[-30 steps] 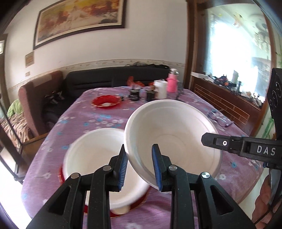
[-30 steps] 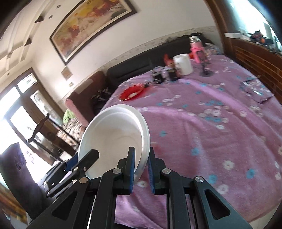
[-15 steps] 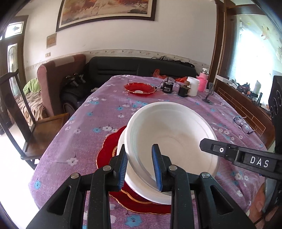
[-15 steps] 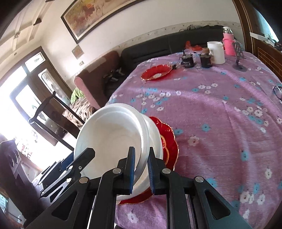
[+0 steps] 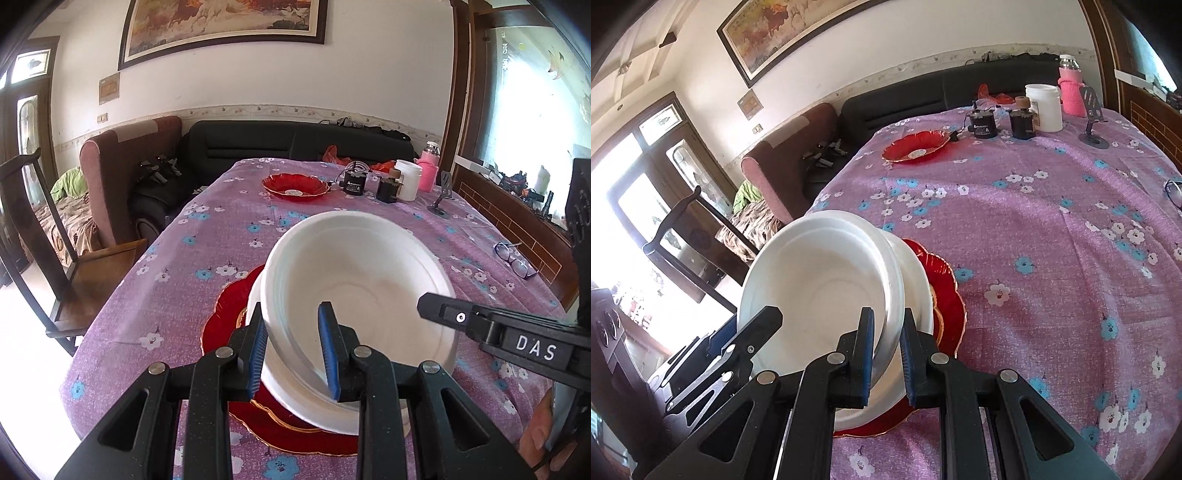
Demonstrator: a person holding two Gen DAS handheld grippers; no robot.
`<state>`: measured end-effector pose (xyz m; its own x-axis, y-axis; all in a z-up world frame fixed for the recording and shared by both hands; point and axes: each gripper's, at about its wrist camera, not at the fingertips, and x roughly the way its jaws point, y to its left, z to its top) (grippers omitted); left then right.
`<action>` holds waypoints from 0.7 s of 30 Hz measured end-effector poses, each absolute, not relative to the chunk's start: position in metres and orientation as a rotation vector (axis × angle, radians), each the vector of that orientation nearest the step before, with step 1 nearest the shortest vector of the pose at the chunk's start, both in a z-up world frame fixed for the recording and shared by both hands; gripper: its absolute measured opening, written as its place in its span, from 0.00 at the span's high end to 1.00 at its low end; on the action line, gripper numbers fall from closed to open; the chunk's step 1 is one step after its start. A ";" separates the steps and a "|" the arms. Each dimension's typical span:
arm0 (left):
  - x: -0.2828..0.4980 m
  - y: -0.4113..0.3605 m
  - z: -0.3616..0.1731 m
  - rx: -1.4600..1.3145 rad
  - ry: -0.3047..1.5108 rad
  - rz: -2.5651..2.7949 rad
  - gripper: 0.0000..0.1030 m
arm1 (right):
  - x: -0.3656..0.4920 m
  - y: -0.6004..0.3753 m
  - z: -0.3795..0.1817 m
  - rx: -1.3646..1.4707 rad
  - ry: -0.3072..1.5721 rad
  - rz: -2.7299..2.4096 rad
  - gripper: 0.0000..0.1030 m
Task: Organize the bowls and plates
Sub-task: 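Lower the small white bowl into the bowls on the red plates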
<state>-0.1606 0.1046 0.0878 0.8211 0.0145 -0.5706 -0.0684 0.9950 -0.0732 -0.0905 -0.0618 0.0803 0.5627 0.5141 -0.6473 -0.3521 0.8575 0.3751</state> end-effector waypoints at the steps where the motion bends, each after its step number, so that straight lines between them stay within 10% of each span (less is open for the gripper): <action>1: -0.160 0.104 0.088 -0.090 0.607 0.043 0.76 | -0.093 -0.062 0.082 0.206 0.816 0.510 0.85; 21: -0.158 0.102 0.087 -0.085 0.610 0.051 0.72 | -0.096 -0.066 0.083 0.187 0.786 0.486 0.85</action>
